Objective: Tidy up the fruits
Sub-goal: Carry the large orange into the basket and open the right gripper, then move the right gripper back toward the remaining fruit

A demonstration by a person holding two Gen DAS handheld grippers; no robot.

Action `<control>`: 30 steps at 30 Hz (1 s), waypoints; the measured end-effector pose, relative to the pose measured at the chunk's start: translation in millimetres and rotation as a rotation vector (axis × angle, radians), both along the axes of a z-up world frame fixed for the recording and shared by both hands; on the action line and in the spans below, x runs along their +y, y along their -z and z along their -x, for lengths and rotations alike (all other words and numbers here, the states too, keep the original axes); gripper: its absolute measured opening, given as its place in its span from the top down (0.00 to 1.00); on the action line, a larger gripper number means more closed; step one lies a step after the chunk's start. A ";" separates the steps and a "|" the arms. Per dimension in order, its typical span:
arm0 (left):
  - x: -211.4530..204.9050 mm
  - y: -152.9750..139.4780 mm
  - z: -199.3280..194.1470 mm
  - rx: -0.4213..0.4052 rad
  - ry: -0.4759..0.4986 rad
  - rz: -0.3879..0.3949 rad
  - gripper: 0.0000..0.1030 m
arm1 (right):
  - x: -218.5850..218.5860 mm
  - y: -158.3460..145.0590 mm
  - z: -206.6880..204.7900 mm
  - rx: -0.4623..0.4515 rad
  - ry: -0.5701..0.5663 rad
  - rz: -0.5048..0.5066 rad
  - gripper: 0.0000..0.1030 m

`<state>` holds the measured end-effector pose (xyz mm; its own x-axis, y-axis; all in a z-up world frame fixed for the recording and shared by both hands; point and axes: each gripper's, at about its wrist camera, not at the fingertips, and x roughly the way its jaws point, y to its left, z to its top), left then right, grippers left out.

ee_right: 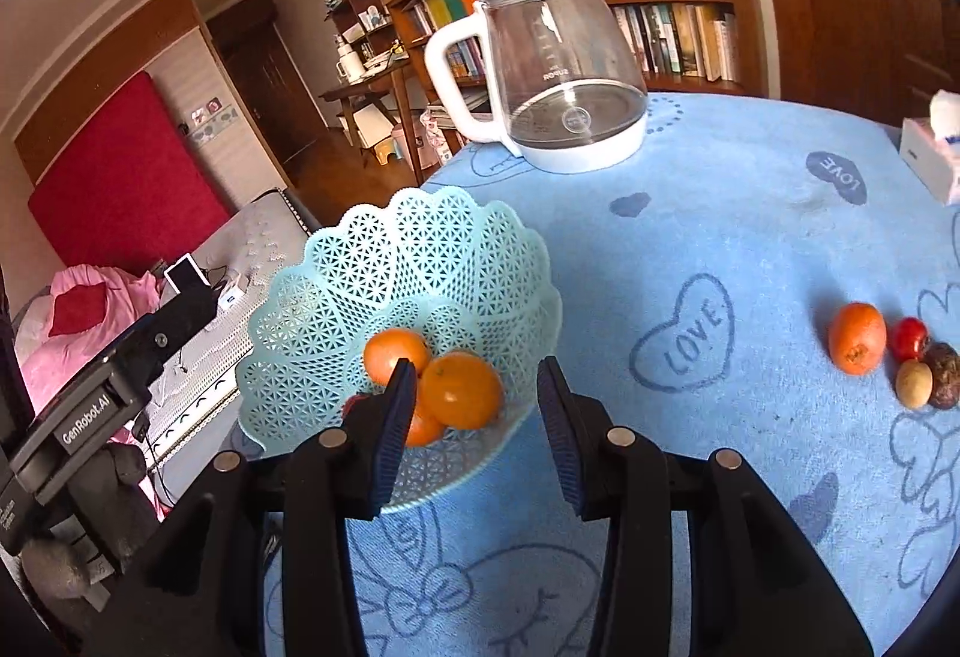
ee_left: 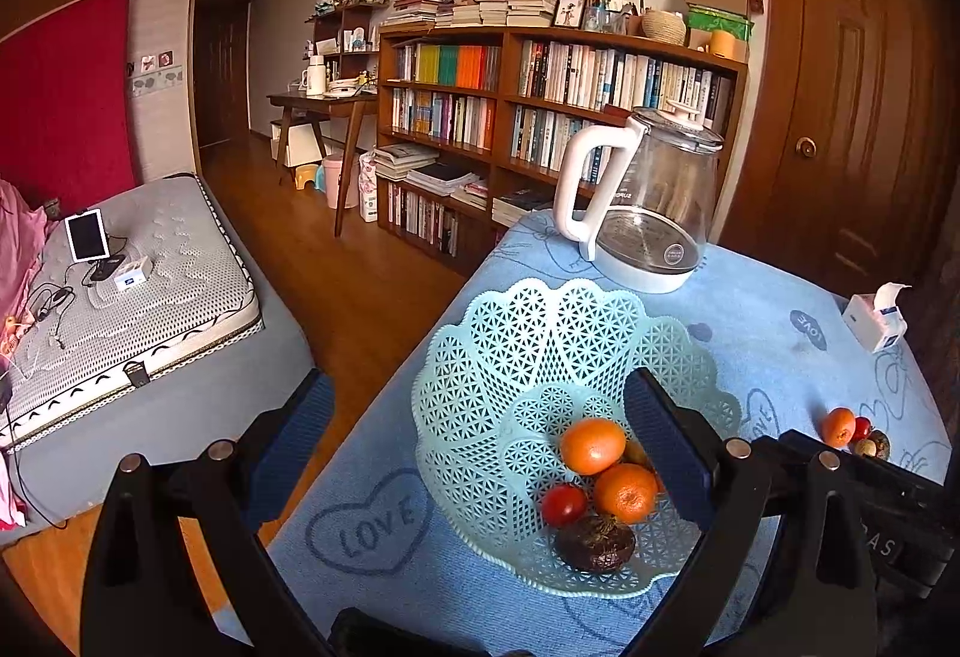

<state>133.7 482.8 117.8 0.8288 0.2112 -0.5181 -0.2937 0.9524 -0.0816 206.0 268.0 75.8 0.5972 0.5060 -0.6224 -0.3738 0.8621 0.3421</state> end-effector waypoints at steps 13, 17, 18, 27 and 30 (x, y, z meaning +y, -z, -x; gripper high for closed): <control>-10.0 4.0 -2.2 0.009 0.019 -0.012 0.05 | -34.7 18.4 6.5 0.043 0.072 -0.035 0.58; -14.7 5.8 -3.0 0.014 0.031 -0.019 0.05 | -40.1 20.0 9.7 0.041 0.081 -0.034 0.52; -15.8 6.3 -3.1 0.015 0.033 -0.020 0.05 | -41.3 19.9 10.2 0.041 0.082 -0.033 0.52; -24.5 9.3 -4.3 0.025 0.054 -0.031 0.05 | -57.2 29.7 12.2 0.061 0.113 -0.018 0.52; -27.5 10.5 -5.1 0.028 0.061 -0.037 0.05 | -63.6 33.6 12.8 0.069 0.126 -0.014 0.52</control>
<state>138.9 455.3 107.3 0.8260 0.1804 -0.5341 -0.2371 0.9707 -0.0388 193.2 204.4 42.2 0.6124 0.4384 -0.6578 -0.2381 0.8958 0.3753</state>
